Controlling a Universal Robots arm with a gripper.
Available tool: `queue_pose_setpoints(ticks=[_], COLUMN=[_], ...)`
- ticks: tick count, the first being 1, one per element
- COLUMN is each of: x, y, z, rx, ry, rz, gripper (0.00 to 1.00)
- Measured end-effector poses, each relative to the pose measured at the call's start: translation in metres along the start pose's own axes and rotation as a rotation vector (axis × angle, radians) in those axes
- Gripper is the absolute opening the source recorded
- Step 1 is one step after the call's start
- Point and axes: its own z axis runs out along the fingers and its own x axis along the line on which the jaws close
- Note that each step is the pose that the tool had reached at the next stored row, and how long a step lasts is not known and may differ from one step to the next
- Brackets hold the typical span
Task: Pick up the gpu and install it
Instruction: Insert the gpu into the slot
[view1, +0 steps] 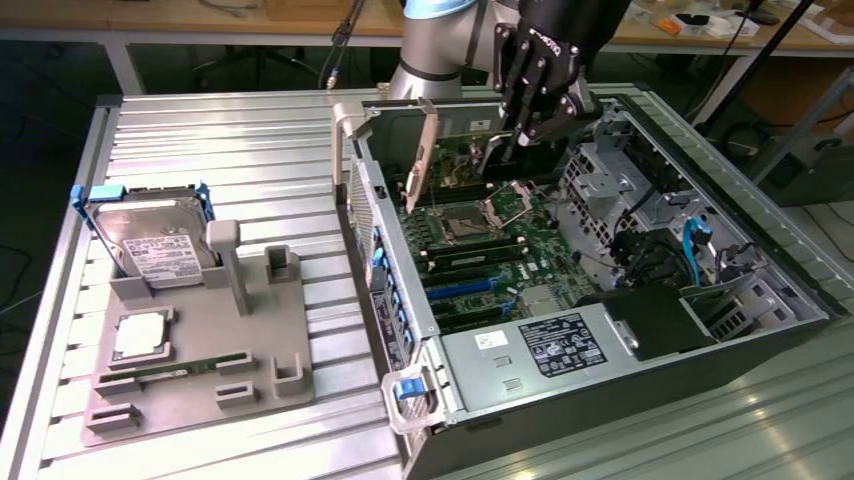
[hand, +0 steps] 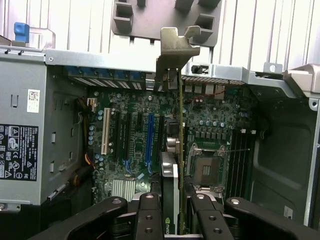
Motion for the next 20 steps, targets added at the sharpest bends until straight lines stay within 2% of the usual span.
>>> queue_pose_setpoints(ticks=[20], x=[0.0003], y=[-0.0002], z=[0.0061], rx=[0.0000], ry=[0.0000], rz=[0.000], gripper=[0.27])
